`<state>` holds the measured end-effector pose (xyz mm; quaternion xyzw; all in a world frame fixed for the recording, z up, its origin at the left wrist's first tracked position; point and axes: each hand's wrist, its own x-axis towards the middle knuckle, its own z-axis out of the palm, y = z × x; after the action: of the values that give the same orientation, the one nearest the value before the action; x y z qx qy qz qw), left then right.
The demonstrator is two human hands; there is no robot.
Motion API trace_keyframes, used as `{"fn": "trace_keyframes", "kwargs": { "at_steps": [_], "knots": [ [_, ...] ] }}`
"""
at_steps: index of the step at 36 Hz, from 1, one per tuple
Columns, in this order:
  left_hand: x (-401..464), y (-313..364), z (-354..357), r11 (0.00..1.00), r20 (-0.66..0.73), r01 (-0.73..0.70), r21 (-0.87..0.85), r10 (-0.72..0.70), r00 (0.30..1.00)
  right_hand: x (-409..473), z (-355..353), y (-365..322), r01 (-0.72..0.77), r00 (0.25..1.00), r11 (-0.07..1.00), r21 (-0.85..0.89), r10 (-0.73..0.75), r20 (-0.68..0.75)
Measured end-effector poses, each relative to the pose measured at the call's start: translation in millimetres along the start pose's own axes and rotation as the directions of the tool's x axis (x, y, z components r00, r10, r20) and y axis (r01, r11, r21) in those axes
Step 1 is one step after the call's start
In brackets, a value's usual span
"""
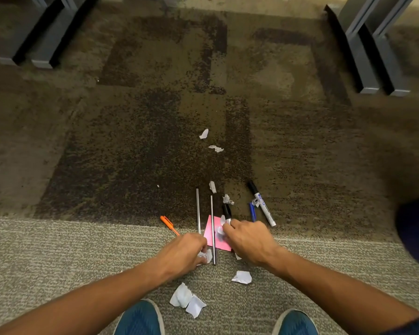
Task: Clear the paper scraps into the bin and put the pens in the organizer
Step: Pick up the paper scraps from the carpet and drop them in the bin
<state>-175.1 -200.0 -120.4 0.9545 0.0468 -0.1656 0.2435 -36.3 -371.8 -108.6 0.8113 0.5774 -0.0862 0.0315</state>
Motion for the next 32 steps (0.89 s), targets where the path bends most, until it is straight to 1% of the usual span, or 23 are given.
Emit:
{"fn": "trace_keyframes", "kwargs": {
  "at_steps": [2,4,6,8,10,11,13,14,15,16,17,18,19,20,21,22,24,27,28,30,32],
  "knots": [
    [-0.6,-0.1,1.8,1.0,-0.007,-0.019,0.003,0.019,1.0,0.7,-0.5,2.4,-0.028,1.0,0.998,0.059,0.028,0.006],
    [-1.4,-0.2,3.0,0.999,-0.007,-0.041,0.011,0.042,0.999,0.7,-3.7,4.6,-0.101,0.995,0.97,0.222,0.099,0.021],
    [-2.0,-0.5,3.7,0.998,0.001,-0.061,0.027,0.061,0.998,-0.3,-9.1,8.2,-0.197,0.98,0.881,0.429,0.176,0.088],
    [-2.1,-0.2,1.3,0.997,0.016,-0.069,0.021,0.068,0.998,-2.7,-14.9,13.9,-0.274,0.962,0.776,0.569,0.235,0.142],
    [-2.1,1.9,-6.4,0.998,0.028,-0.059,-0.032,0.06,0.998,-7.3,-21.3,20.9,-0.329,0.939,0.656,0.679,0.304,0.162],
    [-2.0,3.4,-12.4,0.997,0.034,-0.042,-0.071,0.044,0.998,-10.2,-24.8,25.0,-0.342,0.928,0.574,0.744,0.332,0.171],
    [-1.4,6.4,-27.0,0.976,0.057,0.052,-0.21,-0.041,0.998,-17.1,-32.0,33.4,-0.341,0.907,0.364,0.867,0.372,0.2],
    [-0.8,7.8,-35.9,0.937,0.069,0.119,-0.329,-0.101,0.992,-21.1,-35.9,37.6,-0.337,0.893,0.253,0.907,0.391,0.223],
    [0.6,8.9,-46.0,0.852,0.087,0.187,-0.489,-0.165,0.982,-25.6,-40.5,42.3,-0.329,0.878,0.139,0.934,0.409,0.249],
    [2.2,10.3,-57.6,0.71,0.121,0.245,-0.66,-0.221,0.968,-30.0,-45.1,46.8,-0.311,0.863,0.027,0.95,0.427,0.27],
    [4.6,10.4,-70.1,0.53,0.166,0.278,-0.801,-0.251,0.954,-34.9,-50.3,51.8,-0.285,0.848,-0.065,0.956,0.448,0.283],
    [7.2,10.3,-84.0,0.345,0.208,0.286,-0.894,-0.246,0.947,-39.7,-56.1,56.9,-0.259,0.832,-0.13,0.957,0.474,0.289],
    [9.7,10.0,-98.9,0.203,0.231,0.278,-0.939,-0.226,0.946,-44.5,-62.6,62.2,-0.237,0.811,-0.177,0.955,0.506,0.295],
    [12.3,9.1,-113.7,0.124,0.236,0.265,-0.956,-0.209,0.949,-49.0,-69.7,67.2,-0.219,0.782,-0.215,0.952,0.545,0.303],
    [15.1,8.7,-129.5,0.096,0.227,0.249,-0.964,-0.198,0.954,-54.0,-77.5,72.8,-0.209,0.747,-0.236,0.949,0.588,0.31],
    [18.6,8.5,-144.9,0.096,0.212,0.234,-0.967,-0.199,0.957,-58.5,-85.6,78.4,-0.201,0.709,-0.24,0.95,0.633,0.31],
    [27.3,8.5,-176.5,0.135,0.189,0.22,-0.966,-0.212,0.959,-67.9,-102.8,89.3,-0.175,0.644,-0.253,0.951,0.702,0.305],
    [46.5,21.7,-222.7,0.252,0.181,0.237,-0.938,-0.228,0.957,-84.1,-128.1,109.2,-0.043,0.579,-0.341,0.939,0.758,0.301],
    [54.7,30.3,-236.8,0.273,0.173,0.233,-0.933,-0.229,0.958,-90.3,-137.3,116.5,0.014,0.561,-0.38,0.925,0.769,0.307],
    [72.5,53.1,-261.0,0.278,0.155,0.212,-0.937,-0.213,0.965,-104.2,-155.7,132.1,0.143,0.531,-0.449,0.882,0.787,0.315],
    [91.2,81.7,-277.3,0.259,0.154,0.199,-0.945,-0.181,0.971,-119.4,-172.9,147.7,0.263,0.505,-0.473,0.841,0.81,0.298]
  ]
}}
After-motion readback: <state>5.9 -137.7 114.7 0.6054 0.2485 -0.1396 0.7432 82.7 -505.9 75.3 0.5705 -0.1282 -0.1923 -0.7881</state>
